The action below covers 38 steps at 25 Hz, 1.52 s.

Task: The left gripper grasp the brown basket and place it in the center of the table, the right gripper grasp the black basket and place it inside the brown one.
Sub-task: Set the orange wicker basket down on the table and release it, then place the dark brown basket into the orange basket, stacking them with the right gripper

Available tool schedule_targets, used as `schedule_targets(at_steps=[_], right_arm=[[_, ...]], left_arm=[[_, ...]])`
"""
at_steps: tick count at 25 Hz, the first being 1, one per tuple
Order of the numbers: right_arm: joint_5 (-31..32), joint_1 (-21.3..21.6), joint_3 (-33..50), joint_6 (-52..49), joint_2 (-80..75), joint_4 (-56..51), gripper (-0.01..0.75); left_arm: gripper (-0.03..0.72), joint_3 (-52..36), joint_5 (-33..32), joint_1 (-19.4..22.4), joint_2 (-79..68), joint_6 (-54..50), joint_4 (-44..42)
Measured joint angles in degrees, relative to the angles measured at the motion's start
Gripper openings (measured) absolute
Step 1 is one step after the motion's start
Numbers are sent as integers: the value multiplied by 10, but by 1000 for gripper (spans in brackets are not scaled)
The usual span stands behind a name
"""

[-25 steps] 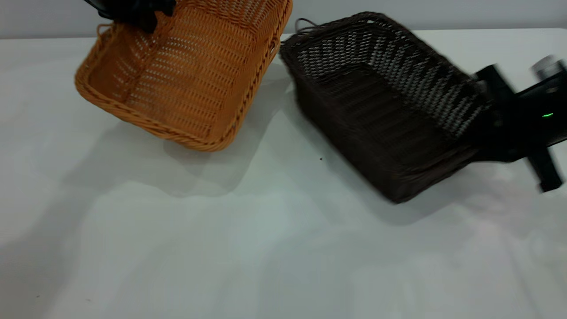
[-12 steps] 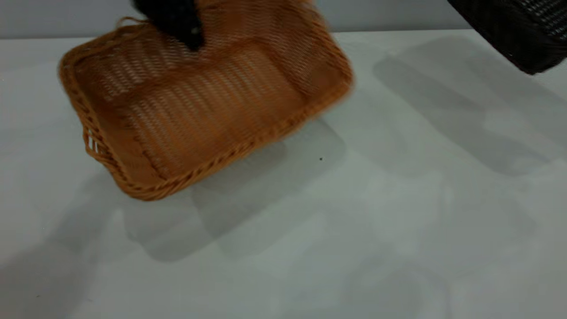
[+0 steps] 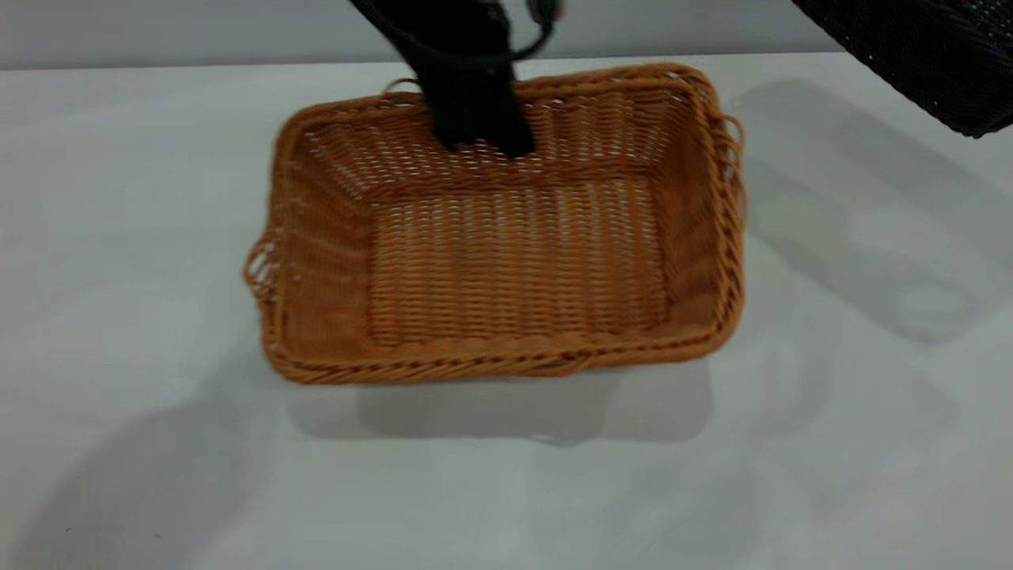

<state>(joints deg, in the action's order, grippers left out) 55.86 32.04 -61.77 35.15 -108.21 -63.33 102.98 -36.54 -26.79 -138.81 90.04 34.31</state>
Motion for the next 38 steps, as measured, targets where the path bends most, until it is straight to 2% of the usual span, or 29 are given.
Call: schedule_targets(at_steps=[6,9,11,15,19,22,26,29,32,35,38], right_arm=[[19,0,0,-7,1,21,82],[22,0,0,-9,1,26,82],[23,0,0,-9,1,27,82],[26,0,0,-9,1,28,82],[27,0,0,-9,1,29,82],[29,-1,0,-6,1,32,82],[31,-12,0,-3,1,36,82],[31,-48,0,-8,4,55,82],[34,-100,0,-30,4,85,82],[33,-157,0,-55,4,113,81],[27,-215,0,-89,4,123,81]], left_arm=[[82,11,-9,-24,-9,0,-48],[108,11,-9,-25,-9,-18,-53],[170,11,-9,-25,-9,-23,-53],[356,12,-6,-25,-9,-26,-52],[507,12,13,-25,-9,-27,-51],[558,12,46,-25,-9,-75,-45],[572,12,53,-13,6,-232,-56],[572,12,20,22,37,-398,-86],[572,12,-19,74,69,-509,-122],[572,12,-58,133,97,-558,-146],[572,12,-71,172,108,-566,-145]])
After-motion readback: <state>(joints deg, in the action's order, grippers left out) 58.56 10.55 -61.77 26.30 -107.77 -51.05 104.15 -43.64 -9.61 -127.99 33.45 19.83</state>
